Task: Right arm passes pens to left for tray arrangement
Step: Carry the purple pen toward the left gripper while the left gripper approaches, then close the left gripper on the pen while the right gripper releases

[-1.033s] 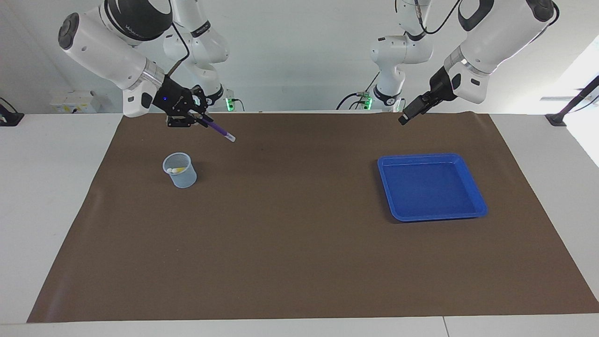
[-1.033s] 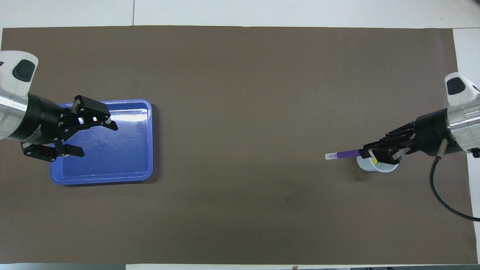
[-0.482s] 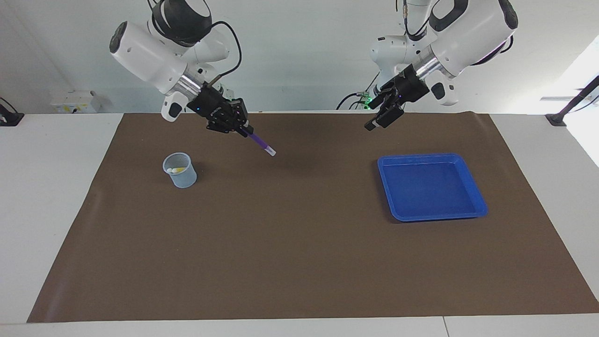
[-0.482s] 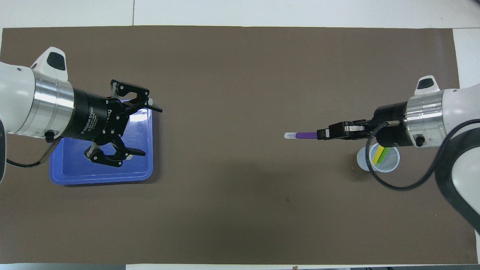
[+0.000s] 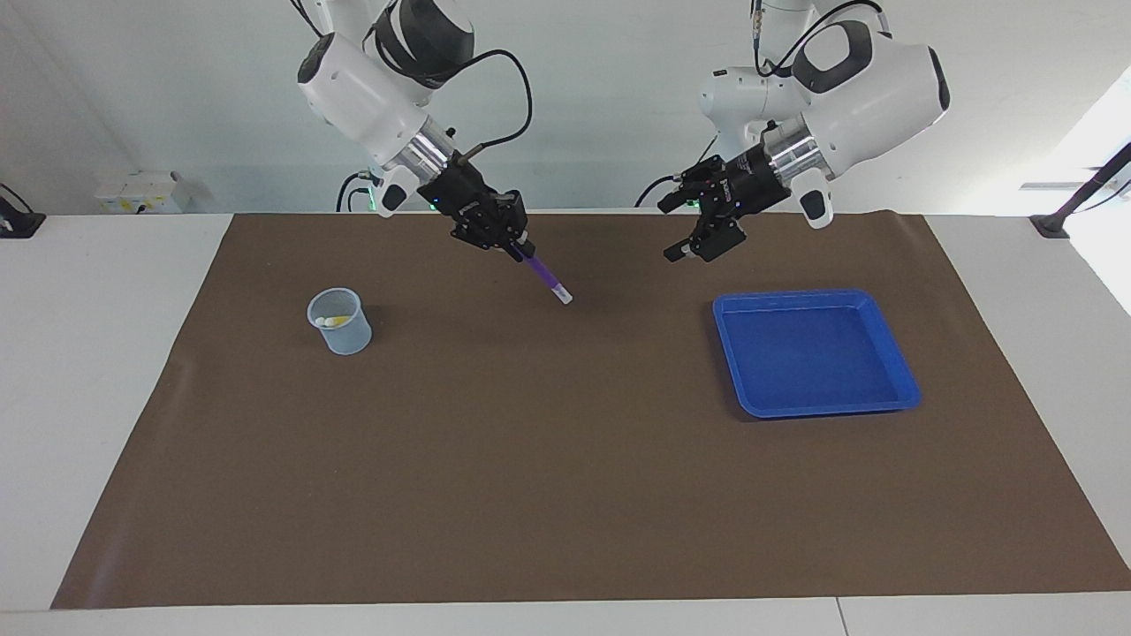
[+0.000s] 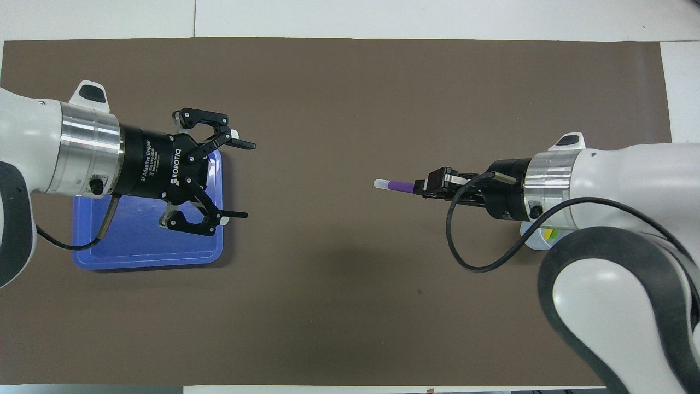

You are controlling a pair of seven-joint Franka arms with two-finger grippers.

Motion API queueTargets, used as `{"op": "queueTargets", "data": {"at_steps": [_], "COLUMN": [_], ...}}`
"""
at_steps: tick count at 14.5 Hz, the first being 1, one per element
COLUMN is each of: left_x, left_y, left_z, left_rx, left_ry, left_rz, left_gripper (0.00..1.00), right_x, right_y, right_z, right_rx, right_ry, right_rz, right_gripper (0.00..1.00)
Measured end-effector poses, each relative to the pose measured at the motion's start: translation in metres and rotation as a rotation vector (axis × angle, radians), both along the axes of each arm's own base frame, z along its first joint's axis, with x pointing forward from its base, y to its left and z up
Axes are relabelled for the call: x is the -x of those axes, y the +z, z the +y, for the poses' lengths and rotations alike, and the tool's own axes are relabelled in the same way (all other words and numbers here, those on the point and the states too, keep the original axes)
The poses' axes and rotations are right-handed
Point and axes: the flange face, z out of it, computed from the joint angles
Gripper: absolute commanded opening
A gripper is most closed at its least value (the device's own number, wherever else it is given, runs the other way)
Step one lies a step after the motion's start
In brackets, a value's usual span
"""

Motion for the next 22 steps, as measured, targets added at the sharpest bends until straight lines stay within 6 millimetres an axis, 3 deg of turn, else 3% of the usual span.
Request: {"op": "queueTargets", "data": {"at_steps": [8, 13, 18, 22], "left_x": [0.023, 0.031, 0.048, 0.047], "left_y": [-0.038, -0.053, -0.064, -0.064], "left_z": [-0.059, -0.070, -0.092, -0.091], "left_rx": [0.034, 0.035, 0.030, 0.030], "left_ry": [0.009, 0.041, 0.017, 0.018], "left_rz": [-0.081, -0.091, -0.090, -0.093], "left_gripper": [1.00, 0.98, 0.87, 0.65], "right_x": [0.016, 0.016, 0.016, 0.016], "right_y": [0.003, 0.004, 0.004, 0.004], "right_z": [0.033, 0.034, 0.035, 0.035], "right_rx": [-0.050, -0.051, -0.051, -0.051], "right_ry": [0.017, 0.018, 0.019, 0.019], "right_rz": [0.009, 0.006, 0.006, 0.006], "right_gripper": [0.00, 0.00, 0.00, 0.00]}}
